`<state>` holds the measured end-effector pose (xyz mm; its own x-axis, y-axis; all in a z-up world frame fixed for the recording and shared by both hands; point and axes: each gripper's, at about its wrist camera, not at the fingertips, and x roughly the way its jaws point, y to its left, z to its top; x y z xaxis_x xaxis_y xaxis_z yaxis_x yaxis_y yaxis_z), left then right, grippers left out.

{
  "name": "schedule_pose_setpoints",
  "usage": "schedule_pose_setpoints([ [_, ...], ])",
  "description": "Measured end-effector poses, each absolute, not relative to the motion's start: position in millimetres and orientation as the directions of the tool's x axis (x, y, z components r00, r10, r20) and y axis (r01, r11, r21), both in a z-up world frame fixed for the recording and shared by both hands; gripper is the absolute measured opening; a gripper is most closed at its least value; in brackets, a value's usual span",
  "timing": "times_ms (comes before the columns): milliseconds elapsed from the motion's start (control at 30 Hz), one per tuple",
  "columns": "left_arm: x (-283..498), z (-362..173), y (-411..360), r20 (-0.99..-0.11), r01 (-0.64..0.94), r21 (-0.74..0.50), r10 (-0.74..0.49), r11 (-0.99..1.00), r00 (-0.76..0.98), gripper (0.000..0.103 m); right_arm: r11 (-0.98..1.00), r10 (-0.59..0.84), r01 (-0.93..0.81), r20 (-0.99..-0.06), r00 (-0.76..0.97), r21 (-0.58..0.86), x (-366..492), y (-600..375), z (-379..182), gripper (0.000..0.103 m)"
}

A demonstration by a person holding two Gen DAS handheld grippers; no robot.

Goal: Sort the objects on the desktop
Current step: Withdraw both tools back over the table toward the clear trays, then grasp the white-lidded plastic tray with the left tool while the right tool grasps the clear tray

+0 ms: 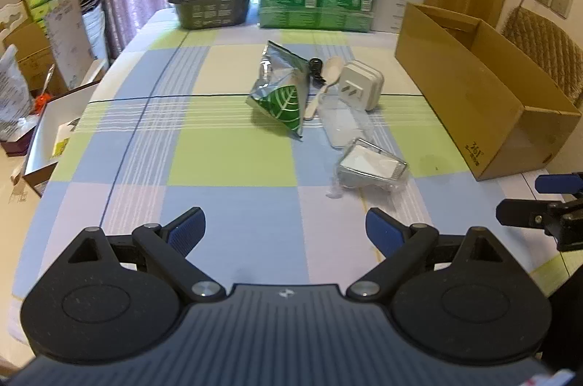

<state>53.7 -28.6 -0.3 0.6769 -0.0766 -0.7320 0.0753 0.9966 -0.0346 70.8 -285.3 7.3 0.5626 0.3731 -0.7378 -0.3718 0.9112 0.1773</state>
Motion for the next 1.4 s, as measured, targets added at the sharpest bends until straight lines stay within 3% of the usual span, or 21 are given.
schedule_pose_setpoints([
  [633, 102.2, -33.1, -64.1, -0.744, 0.357, -0.043, -0.269, 0.933, 0.612, 0.093, 0.920, 0.355, -0.350, -0.749, 0.559, 0.175, 86.9, -289.5, -18.9, 0.098],
  [1400, 174.5, -81.3, -100.0, -0.772, 0.515, -0.041, -0.354, 0.856, 0.528, 0.094, 0.930, 0.313, -0.340, -0.779, 0.543, 0.136, 110.8, -292.4, -52.9, 0.098],
])
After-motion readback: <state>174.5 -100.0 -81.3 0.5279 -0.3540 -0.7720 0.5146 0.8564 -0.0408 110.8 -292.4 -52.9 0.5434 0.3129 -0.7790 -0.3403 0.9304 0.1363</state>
